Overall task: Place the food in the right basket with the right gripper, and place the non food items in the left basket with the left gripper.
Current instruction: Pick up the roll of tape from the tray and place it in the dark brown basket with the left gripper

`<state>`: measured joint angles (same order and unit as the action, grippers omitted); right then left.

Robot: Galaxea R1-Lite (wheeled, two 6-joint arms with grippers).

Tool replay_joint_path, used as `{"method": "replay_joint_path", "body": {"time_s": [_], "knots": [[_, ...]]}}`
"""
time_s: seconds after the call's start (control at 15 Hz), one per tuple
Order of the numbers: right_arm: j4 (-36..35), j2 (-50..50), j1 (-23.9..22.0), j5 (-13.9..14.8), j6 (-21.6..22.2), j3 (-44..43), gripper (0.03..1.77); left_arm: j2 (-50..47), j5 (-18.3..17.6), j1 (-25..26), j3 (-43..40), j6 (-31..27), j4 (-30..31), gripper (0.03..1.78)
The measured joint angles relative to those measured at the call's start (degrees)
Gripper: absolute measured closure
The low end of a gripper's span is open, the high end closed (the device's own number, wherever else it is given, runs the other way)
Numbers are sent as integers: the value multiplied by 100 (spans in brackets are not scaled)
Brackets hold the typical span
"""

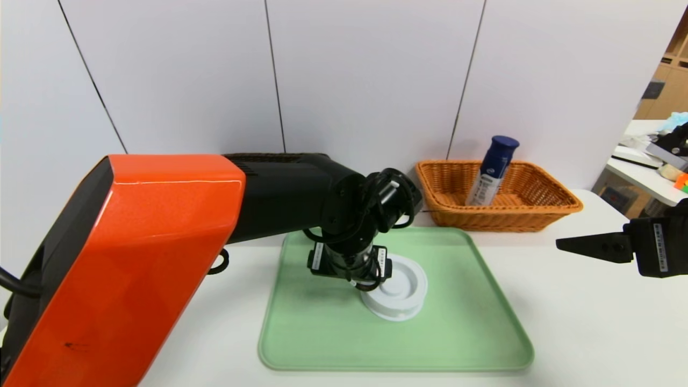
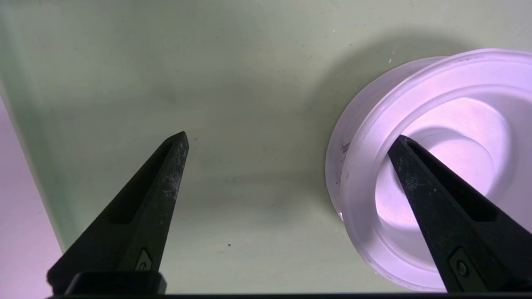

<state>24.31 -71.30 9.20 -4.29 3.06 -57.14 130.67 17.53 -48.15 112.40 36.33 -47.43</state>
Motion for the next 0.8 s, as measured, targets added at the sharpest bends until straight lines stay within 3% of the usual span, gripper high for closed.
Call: {"method": "replay_joint_path", "body": {"time_s": [0.27,0.53,0.8], "knots": [[7,-2,0,-4,0,6,10,32,-4,0,0,79,5,12],[2,-17,9,-6,-6,9,10,52,-15,-2,4,129,85,70],[-9,-61,30,-4,-11,-5,10,48,-1,11,1,138,69,103]]}}
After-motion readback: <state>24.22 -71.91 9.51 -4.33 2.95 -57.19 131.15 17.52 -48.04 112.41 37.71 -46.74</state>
